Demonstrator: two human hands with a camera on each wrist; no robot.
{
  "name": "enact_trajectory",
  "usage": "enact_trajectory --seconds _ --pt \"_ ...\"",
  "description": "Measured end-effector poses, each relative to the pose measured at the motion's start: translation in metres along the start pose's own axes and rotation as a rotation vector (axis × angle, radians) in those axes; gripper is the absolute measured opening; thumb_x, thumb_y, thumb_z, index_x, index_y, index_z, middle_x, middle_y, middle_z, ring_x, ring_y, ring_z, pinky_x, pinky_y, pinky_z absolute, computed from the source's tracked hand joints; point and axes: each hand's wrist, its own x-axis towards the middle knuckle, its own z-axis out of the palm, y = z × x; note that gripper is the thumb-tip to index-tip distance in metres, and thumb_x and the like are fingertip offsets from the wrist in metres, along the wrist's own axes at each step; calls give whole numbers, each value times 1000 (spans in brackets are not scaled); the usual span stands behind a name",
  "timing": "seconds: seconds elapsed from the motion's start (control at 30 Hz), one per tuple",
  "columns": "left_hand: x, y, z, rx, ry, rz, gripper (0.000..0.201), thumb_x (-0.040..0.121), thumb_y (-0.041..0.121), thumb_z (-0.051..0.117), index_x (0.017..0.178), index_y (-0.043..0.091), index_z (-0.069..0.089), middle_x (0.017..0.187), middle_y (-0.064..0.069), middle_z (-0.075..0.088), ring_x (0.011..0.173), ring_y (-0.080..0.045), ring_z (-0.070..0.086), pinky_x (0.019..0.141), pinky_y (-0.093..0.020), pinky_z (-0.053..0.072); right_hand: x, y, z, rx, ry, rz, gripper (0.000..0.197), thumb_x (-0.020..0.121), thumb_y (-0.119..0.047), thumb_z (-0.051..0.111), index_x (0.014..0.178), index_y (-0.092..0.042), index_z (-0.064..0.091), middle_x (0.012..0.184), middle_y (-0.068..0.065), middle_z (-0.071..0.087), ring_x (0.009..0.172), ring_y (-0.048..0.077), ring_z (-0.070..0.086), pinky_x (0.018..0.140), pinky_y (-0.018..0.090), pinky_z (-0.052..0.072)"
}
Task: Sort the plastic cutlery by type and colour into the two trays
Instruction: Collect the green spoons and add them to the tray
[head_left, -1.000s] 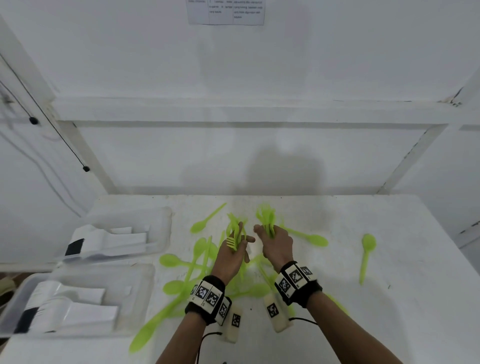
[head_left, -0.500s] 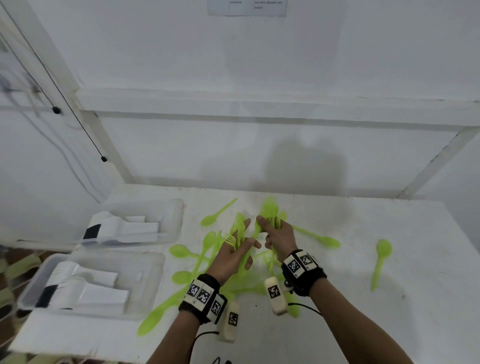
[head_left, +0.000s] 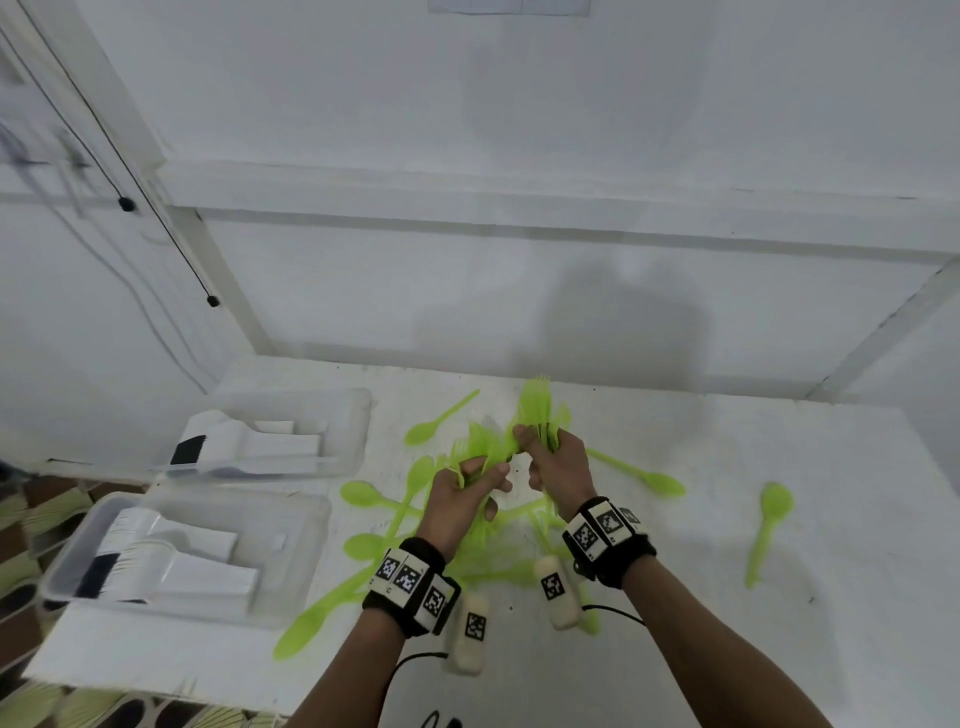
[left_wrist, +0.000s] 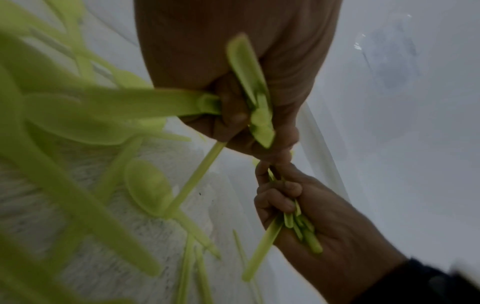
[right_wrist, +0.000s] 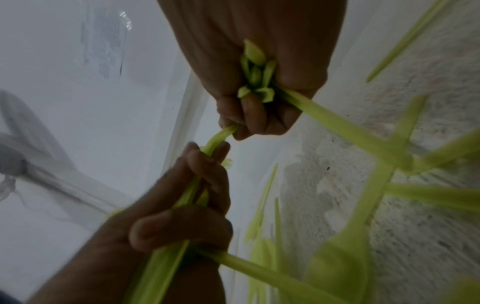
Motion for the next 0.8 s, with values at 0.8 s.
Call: enact_trajectory --seconds 0.8 --pt "19 -16 -3 -193 262 -4 25 89 22 77 109 7 77 118 8 74 67 -11 62 70 -17 51 -16 12 7 -187 -9 -55 20 98 -42 62 98 -29 76 66 1 63 60 11 58 54 24 47"
